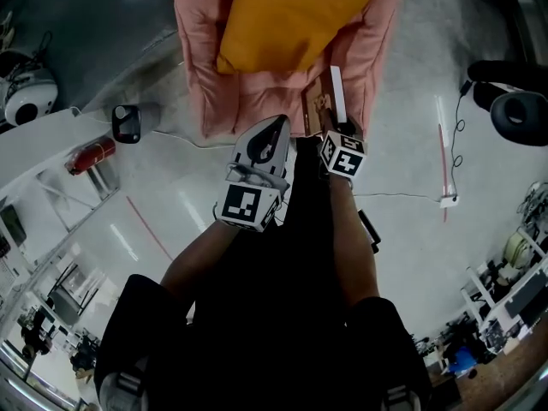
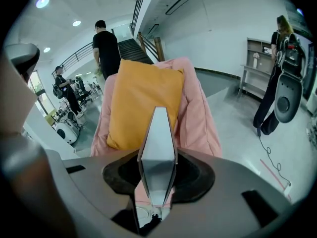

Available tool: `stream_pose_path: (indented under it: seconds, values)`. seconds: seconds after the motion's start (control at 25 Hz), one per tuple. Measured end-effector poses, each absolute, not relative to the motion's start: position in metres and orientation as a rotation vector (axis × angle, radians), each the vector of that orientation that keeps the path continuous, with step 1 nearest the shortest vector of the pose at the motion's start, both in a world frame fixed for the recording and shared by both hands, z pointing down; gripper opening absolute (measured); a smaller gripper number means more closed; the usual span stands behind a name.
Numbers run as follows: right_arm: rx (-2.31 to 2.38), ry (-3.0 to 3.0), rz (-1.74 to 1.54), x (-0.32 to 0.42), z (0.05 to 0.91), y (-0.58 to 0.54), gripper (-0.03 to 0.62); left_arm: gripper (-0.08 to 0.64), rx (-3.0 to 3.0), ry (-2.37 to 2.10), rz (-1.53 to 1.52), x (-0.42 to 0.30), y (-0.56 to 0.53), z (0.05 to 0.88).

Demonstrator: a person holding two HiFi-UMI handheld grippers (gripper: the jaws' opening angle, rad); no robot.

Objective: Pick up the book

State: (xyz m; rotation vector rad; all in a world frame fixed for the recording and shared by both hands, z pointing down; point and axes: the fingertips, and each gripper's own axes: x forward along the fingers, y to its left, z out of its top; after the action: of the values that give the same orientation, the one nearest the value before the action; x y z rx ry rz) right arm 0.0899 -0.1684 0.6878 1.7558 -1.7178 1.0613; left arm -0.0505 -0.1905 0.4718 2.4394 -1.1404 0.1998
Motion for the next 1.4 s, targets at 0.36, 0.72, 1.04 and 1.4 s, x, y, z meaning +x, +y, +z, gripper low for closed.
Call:
stream_pose_path:
  seconds: [0.36, 0.72, 1.04, 1.4]
  values:
    - [1.766, -1.767, 0.997, 0.092, 0.644, -0.154, 0.146, 0.008, 2.454, -1.211, 0.149, -0.056, -0.162, 0.441]
    - [1.732, -1.875, 0.924, 0.093, 0.602, -0.126, 0.146, 0.009, 2.431, -1.328, 0.127, -0.054, -0.126, 0.416]
    - [1.717, -1.954, 0.847, 0.098, 0.567, -0.089, 0.147, 0.008, 2.426, -1.386, 0.094, -0.044, -0.084, 0.397]
    - [1.693, -2.035, 0.768, 0.096, 0.531, -0.059, 0.146, 0.008, 2.449, -1.469, 0.038, -0.049, -0.063, 0.367]
